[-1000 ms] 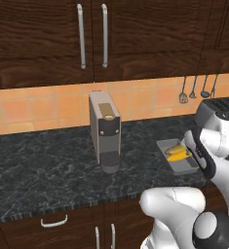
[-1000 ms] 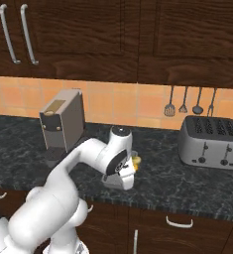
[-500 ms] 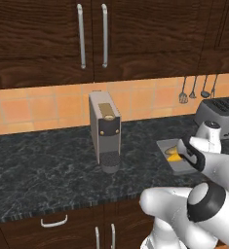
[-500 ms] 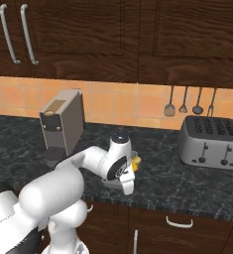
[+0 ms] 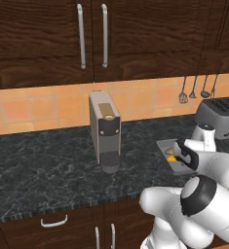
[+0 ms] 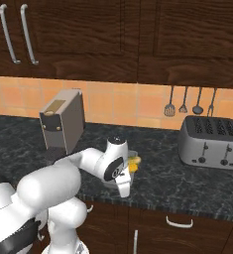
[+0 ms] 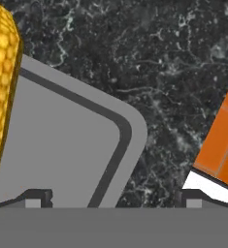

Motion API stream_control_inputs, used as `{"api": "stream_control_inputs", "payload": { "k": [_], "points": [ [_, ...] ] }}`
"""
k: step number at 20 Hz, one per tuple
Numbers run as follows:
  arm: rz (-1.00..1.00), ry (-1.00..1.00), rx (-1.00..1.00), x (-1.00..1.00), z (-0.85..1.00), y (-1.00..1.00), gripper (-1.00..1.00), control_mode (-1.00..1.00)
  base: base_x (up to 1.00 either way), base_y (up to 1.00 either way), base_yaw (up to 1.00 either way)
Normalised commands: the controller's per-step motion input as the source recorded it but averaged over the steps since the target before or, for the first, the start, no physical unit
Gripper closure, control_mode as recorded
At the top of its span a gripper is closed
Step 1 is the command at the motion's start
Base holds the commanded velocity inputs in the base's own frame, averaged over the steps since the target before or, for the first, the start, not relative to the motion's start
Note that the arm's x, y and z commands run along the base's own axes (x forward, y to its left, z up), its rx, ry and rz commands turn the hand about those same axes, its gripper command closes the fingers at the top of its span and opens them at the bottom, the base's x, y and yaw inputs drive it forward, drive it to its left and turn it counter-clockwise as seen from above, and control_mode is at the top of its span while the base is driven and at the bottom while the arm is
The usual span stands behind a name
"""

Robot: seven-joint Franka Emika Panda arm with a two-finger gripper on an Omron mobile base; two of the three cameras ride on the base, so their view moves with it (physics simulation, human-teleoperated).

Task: Take the meat container that has the shrimp and place it on the second highest rack of the freezer. Then take the vegetable container that has the corn and cucumber and place it on the highest rack of the freezer.

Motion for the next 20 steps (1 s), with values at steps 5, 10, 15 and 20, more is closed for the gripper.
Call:
{"api": "stream_control_inputs", "payload": {
  "k": [5,10,15,20],
  "points": [
    [0.0,0.08,0.0,0.03,-0.12,0.0,-1.0,-1.0,0.0,0.0,0.0],
    [0.0,0.0,0.0,0.06,-0.24,-0.04,-1.0,-1.0,0.0,0.0,0.0],
    [0.0,0.02,0.0,0.02,-0.21,0.0,-1.0,-1.0,0.0,0.0,0.0],
    [0.0,0.0,0.0,0.0,0.0,0.0,-1.0,-1.0,0.0,0.0,0.0]
  ]
}}
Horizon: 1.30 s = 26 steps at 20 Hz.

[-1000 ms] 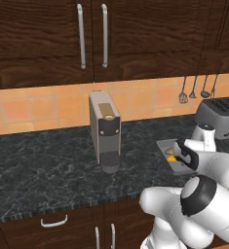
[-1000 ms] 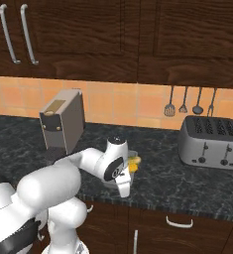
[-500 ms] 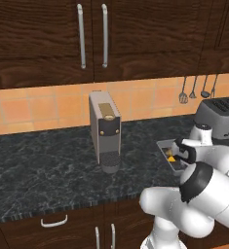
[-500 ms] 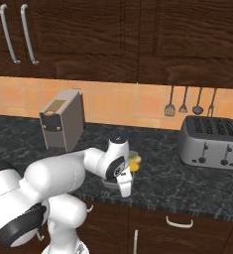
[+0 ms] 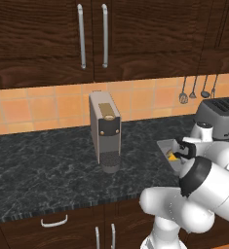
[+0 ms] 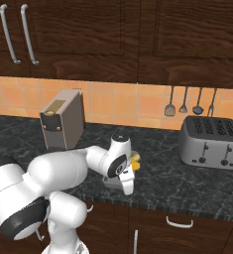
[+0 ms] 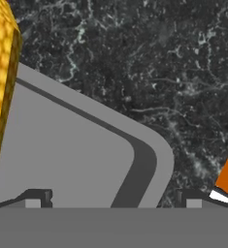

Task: Take the meat container that has the shrimp and place it on the second highest rack of the freezer. Then take the vegetable container that has the corn and cucumber and place it on the highest rack of the freezer.

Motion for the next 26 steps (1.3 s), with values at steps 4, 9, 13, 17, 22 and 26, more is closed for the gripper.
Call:
{"api": "stream_control_inputs", "payload": {
  "k": [4,9,13,17,22,26],
  "points": [
    [0.0,0.0,0.0,0.0,0.0,0.0,-1.0,-1.0,0.0,0.0,0.0],
    [-0.01,0.0,0.0,0.04,0.0,0.0,1.0,-1.0,0.0,0.0,0.0],
    [0.0,0.0,0.0,0.0,0.0,0.0,1.0,-1.0,0.0,0.0,0.0],
    [0.0,0.0,0.0,0.0,0.0,0.0,1.0,-1.0,0.0,0.0,0.0],
    [0.0,0.0,0.0,0.0,0.0,0.0,1.0,-1.0,0.0,0.0,0.0],
    [0.0,0.0,0.0,-0.02,0.0,0.0,1.0,-1.0,0.0,0.0,0.0]
  ]
}}
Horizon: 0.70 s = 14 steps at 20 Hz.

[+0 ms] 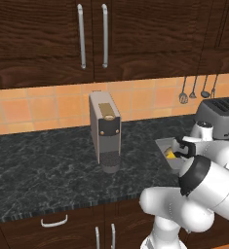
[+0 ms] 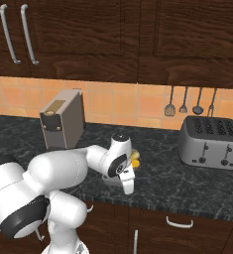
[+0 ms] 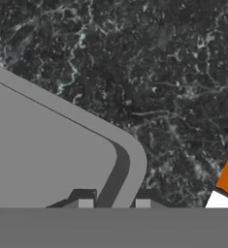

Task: Take the meat container that has the shrimp and place it on the second highest rack of the freezer. Then take the vegetable container that has the corn and cucumber and place it on the highest rack of the freezer.

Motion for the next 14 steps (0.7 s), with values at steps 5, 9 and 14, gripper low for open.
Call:
{"api": "stream_control_inputs", "payload": {
  "k": [5,9,14],
  "points": [
    [0.0,0.0,0.0,0.0,-0.37,0.1,1.0,-1.0,0.0,0.0,0.0],
    [0.0,0.0,0.0,0.0,-0.48,0.2,1.0,-1.0,0.0,0.0,0.0],
    [0.0,0.0,-0.01,0.0,-0.39,0.3,1.0,-1.0,0.0,0.0,0.0]
  ]
}}
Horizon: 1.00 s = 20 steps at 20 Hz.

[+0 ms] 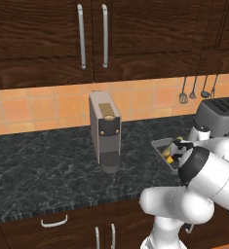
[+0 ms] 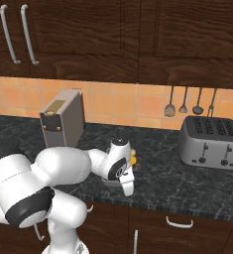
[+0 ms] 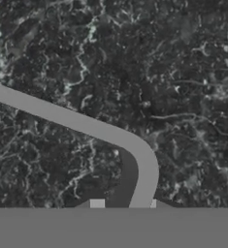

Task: Take the meat container that has the shrimp and place it on the second highest rack of the freezer. Then take the vegetable container that has the corn and cucumber and place it on the highest rack of the freezer.

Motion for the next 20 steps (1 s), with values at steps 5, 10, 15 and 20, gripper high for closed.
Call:
{"api": "stream_control_inputs", "payload": {
  "k": [5,10,15,20],
  "points": [
    [-0.02,-0.09,0.0,-0.13,0.2,0.06,1.0,-1.0,0.0,0.0,0.0],
    [-0.07,-0.03,0.0,0.0,0.62,0.0,1.0,-1.0,0.0,0.0,0.0],
    [-0.15,-0.02,0.0,-0.12,0.7,0.0,1.0,-1.0,0.0,0.0,0.0],
    [-0.19,-0.1,0.01,-0.31,0.69,0.05,1.0,-1.0,0.0,0.0,0.0]
  ]
}}
